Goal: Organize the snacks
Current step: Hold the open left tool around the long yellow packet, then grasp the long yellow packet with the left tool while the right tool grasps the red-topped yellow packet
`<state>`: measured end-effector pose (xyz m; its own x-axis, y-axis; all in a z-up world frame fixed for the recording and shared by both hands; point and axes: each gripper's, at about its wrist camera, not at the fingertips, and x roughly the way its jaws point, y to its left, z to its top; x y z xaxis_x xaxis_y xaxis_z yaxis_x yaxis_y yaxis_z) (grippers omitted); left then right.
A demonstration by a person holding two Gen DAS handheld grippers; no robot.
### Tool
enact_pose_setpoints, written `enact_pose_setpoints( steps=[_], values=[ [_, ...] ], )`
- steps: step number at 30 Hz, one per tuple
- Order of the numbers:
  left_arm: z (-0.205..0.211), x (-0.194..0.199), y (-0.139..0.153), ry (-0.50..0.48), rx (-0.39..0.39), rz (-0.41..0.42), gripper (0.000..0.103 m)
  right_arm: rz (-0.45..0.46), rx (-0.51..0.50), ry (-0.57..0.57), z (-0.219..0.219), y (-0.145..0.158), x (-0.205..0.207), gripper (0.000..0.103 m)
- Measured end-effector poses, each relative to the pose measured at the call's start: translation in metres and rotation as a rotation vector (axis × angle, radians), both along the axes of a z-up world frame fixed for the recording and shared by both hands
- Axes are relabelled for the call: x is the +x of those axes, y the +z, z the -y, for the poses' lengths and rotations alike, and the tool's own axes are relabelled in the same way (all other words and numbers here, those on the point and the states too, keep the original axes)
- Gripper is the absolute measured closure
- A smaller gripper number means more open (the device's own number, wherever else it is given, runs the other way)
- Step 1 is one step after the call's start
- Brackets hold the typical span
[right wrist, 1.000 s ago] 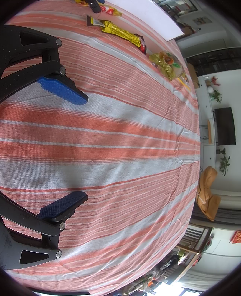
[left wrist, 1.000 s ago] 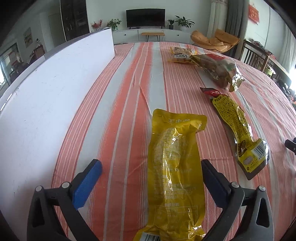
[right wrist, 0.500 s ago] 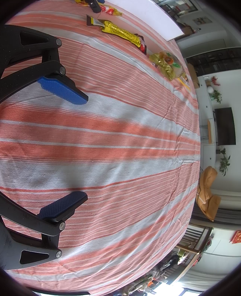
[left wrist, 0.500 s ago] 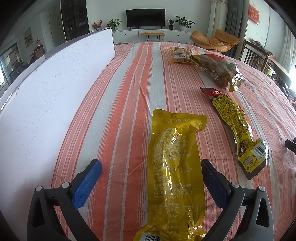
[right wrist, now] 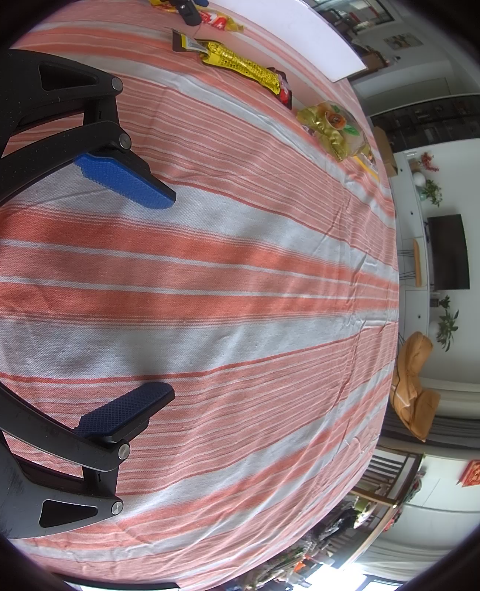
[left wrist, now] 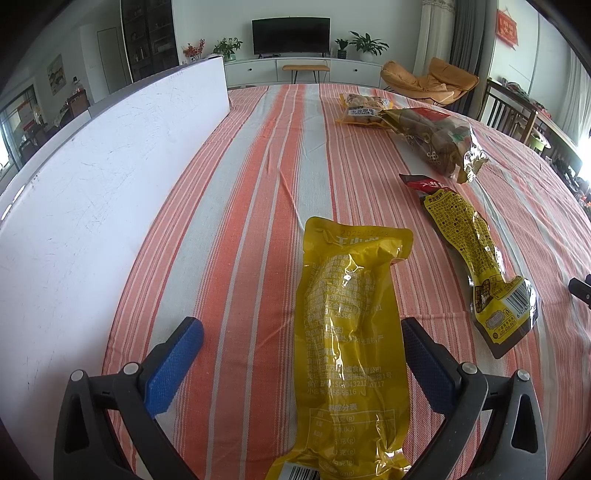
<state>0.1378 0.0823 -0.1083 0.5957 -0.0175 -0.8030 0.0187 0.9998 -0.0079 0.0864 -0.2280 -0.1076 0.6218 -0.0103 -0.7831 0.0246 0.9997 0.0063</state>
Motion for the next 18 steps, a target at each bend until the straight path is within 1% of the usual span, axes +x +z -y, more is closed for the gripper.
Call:
enact_pose_setpoints(
  steps=[7,11,14,15,16,17,18],
  values=[
    [-0.001,0.0,0.0,-0.005,0.001,-0.008,0.0,0.0,0.0,0.0,0.001,0.0,0.0,0.006],
    [-0.013,-0.007,0.001,0.029,-0.004,-0.016,0.0,0.001,0.002,0.003,-0.001,0.0,0.0,0.006],
    [-0.019,-0.01,0.001,0.032,-0.017,-0.007,0.0,-0.001,-0.004,0.0,-0.003,-0.001,0.0,0.007],
    [-0.018,-0.01,0.001,0.033,-0.013,-0.006,0.0,-0.008,0.007,-0.011,-0.003,-0.001,0.0,0.007],
    [-0.016,-0.009,0.0,0.033,0.0,-0.007,0.0,-0.017,0.046,-0.029,-0.006,0.002,0.0,0.007],
    [-0.015,-0.009,0.0,0.031,0.0,-0.004,0.0,-0.021,0.106,-0.028,-0.009,0.005,-0.002,0.007],
    [-0.015,-0.008,0.0,0.03,0.0,-0.002,0.0,-0.025,0.192,-0.002,-0.02,0.01,-0.001,0.007]
  ],
)
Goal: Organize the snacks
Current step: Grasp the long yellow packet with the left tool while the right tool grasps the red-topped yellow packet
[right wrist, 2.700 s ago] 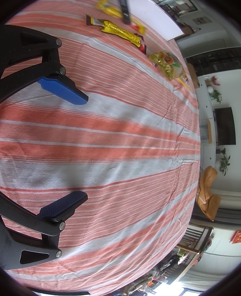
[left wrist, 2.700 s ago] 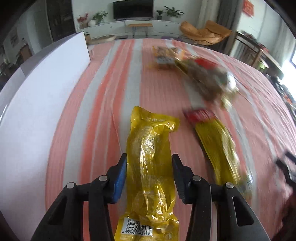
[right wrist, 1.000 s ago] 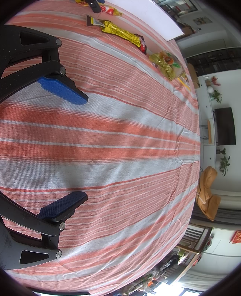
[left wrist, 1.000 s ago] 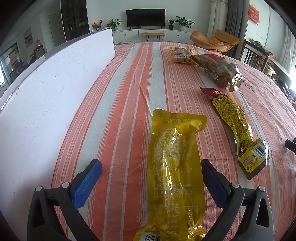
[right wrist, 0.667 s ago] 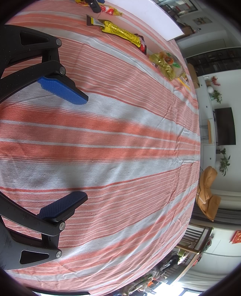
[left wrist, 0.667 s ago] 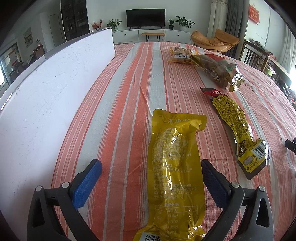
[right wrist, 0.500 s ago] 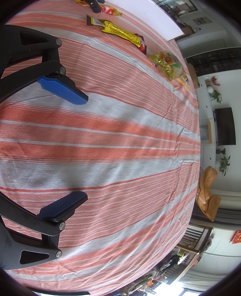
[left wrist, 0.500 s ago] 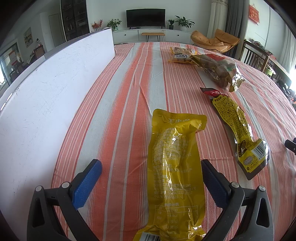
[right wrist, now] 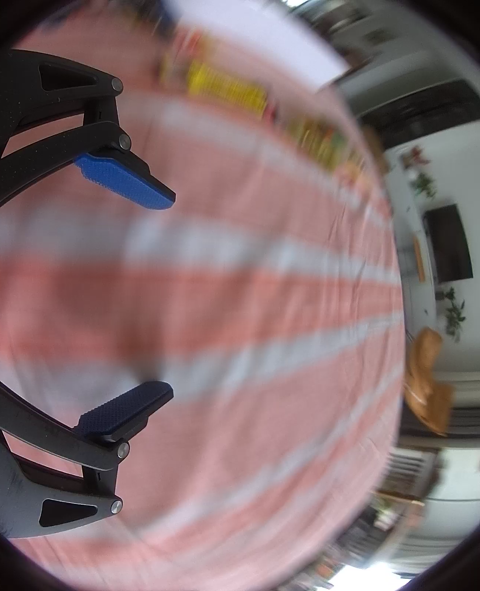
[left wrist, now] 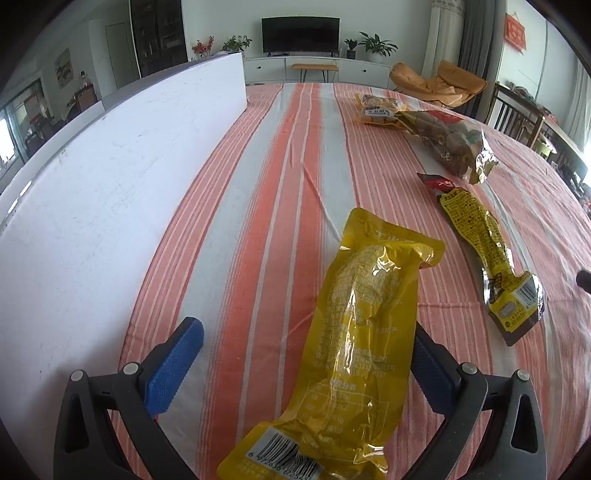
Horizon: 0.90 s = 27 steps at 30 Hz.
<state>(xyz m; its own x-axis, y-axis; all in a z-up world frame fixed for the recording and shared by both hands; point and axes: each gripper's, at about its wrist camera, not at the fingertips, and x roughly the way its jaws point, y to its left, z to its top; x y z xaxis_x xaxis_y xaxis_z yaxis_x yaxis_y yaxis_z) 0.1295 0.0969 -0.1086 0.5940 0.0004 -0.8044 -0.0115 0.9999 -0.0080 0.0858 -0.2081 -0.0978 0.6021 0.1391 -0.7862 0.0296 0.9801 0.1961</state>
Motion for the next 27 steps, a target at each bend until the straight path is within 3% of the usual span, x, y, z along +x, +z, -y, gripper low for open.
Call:
enact_pose_setpoints(
  steps=[2,6,9,12,13,14,15,20,25,27],
  values=[
    [0.0,0.0,0.0,-0.001,-0.002,0.001,0.0,-0.008,0.039,0.083,-0.037,0.01,0.009,0.007],
    [0.0,0.001,0.0,-0.001,-0.001,0.001,0.0,-0.051,-0.011,0.273,-0.128,0.016,0.05,0.008],
    [0.0,0.001,0.0,-0.001,-0.002,0.001,0.0,-0.112,-0.083,0.311,-0.173,0.0,0.083,0.006],
    [0.0,0.0,0.0,-0.003,-0.003,0.002,0.0,-0.108,-0.219,0.369,-0.201,-0.009,0.085,0.014],
    [0.0,0.0,0.0,-0.004,-0.003,0.002,0.0,-0.09,-0.231,0.379,-0.204,-0.009,0.079,0.023],
    [0.0,0.001,0.0,-0.005,-0.003,0.002,0.0,-0.076,-0.223,0.382,-0.201,-0.007,0.074,0.042],
    [0.001,0.001,0.0,-0.008,-0.002,0.002,0.0,-0.077,-0.225,0.375,-0.197,-0.005,0.068,0.046],
    [0.004,0.0,0.0,-0.055,0.003,-0.015,0.0,-0.082,-0.196,0.341,-0.151,-0.007,0.037,0.048],
    [0.01,0.002,0.003,-0.176,0.016,-0.124,0.0,-0.074,-0.203,0.312,-0.094,-0.003,0.006,0.046],
    [0.017,0.004,0.004,-0.227,0.024,-0.156,0.0,-0.076,-0.199,0.313,-0.081,-0.005,0.0,0.039]
  ],
)
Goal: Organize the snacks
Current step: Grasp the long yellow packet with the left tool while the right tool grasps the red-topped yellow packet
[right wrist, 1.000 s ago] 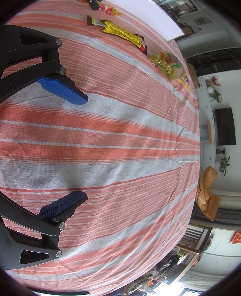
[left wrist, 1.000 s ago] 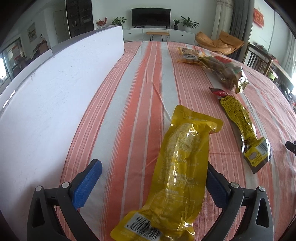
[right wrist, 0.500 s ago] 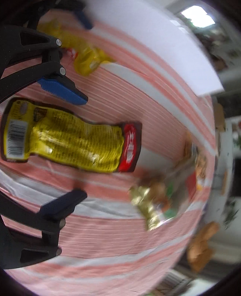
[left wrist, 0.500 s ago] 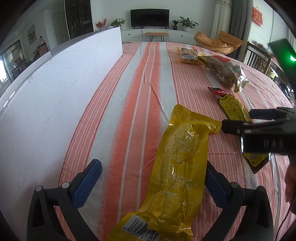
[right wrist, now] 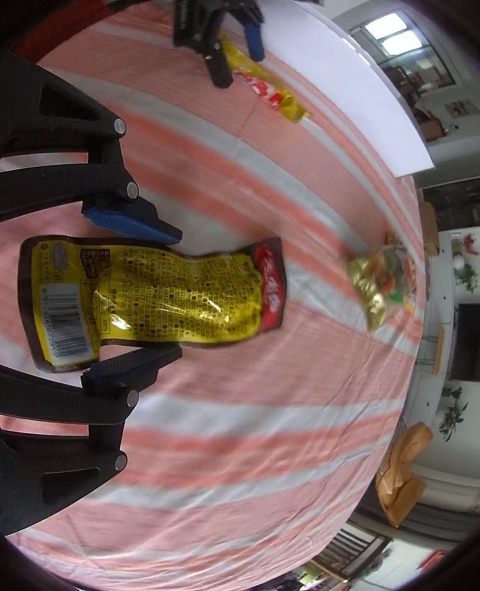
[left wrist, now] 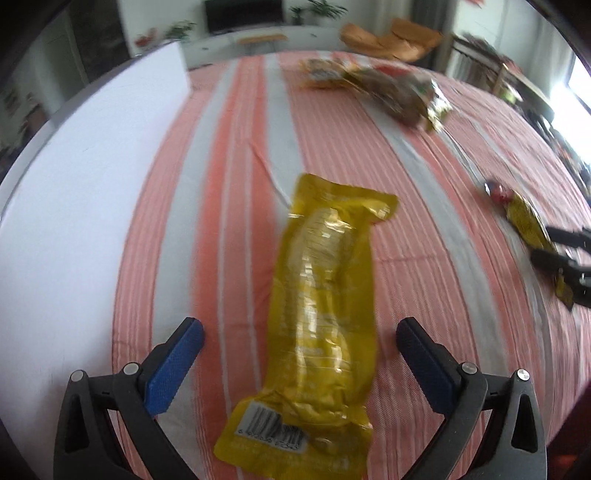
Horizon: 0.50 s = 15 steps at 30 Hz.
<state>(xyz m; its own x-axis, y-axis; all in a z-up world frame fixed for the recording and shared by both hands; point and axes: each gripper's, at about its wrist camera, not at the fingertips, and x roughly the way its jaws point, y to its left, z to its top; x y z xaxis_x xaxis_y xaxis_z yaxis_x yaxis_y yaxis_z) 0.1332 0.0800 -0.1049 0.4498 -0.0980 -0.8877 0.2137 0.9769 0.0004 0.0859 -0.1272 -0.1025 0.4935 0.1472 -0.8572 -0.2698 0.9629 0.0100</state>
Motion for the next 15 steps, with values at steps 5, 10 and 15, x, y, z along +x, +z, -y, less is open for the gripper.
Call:
enact_pose_setpoints(
  steps=[5,10,15],
  values=[
    [0.004,-0.004,0.011,-0.031,-0.019,0.041,0.056,-0.057,0.064,-0.016,0.017,0.004,0.008,0.029],
    [0.003,-0.007,0.011,0.034,-0.033,0.054,0.057,-0.125,0.142,-0.061,0.022,0.01,0.019,0.028],
    [0.0,-0.016,0.012,0.071,-0.119,0.07,0.058,-0.149,0.072,-0.038,0.004,0.006,0.023,0.027]
  ],
)
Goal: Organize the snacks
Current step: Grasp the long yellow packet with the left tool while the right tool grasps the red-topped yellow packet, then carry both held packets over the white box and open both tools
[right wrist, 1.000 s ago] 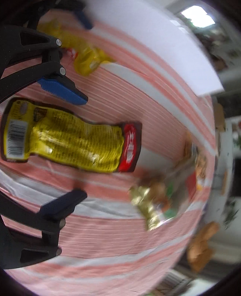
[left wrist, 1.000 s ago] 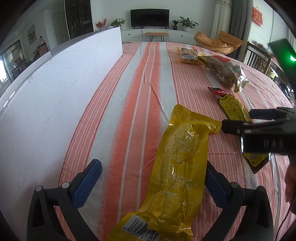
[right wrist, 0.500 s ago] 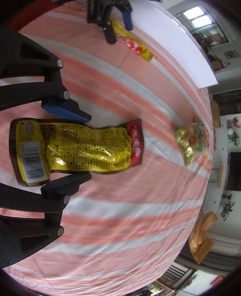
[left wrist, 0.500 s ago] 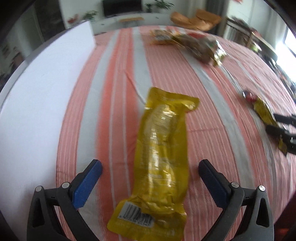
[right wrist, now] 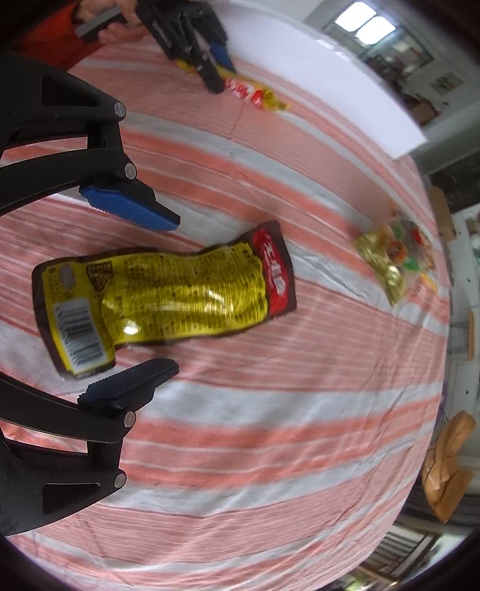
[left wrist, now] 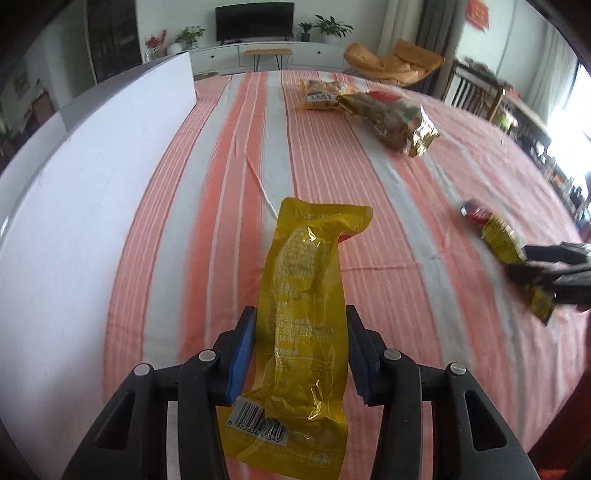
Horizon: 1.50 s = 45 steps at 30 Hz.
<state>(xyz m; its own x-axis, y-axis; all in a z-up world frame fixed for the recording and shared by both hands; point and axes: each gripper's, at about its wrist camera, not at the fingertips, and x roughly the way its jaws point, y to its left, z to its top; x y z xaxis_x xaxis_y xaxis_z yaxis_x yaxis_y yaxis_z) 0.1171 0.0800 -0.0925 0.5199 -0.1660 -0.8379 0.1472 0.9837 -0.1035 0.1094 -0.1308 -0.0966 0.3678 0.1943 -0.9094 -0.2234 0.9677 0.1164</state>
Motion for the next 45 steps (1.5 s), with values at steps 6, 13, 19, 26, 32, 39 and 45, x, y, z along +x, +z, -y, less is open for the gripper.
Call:
enact_pose_setpoints(
  steps=[6,13,19,26,32,39,45],
  values=[
    [-0.016,-0.017,0.024,0.022,-0.127,0.036,0.059,0.025,-0.036,-0.005,0.0,0.006,-0.003,0.064],
    [-0.042,-0.019,0.045,0.061,-0.258,0.069,0.059,0.021,0.321,-0.133,0.033,0.034,0.002,0.064],
    [-0.069,-0.026,0.065,0.107,-0.334,0.111,0.059,0.044,0.458,-0.102,0.011,0.071,0.009,0.064],
    [-0.138,-0.032,0.123,0.203,-0.436,0.238,0.059,0.063,0.549,0.016,-0.059,0.117,0.024,0.064],
    [-0.231,-0.04,0.149,0.403,-0.29,0.31,0.059,0.111,0.577,0.237,-0.188,0.172,0.041,0.064],
    [-0.294,-0.06,0.106,0.64,-0.092,0.228,0.017,0.12,0.564,0.437,-0.333,0.172,0.038,0.027],
    [-0.272,-0.081,0.094,0.617,-0.107,0.254,0.017,0.204,0.42,0.407,-0.288,0.125,0.025,0.024]
  ],
)
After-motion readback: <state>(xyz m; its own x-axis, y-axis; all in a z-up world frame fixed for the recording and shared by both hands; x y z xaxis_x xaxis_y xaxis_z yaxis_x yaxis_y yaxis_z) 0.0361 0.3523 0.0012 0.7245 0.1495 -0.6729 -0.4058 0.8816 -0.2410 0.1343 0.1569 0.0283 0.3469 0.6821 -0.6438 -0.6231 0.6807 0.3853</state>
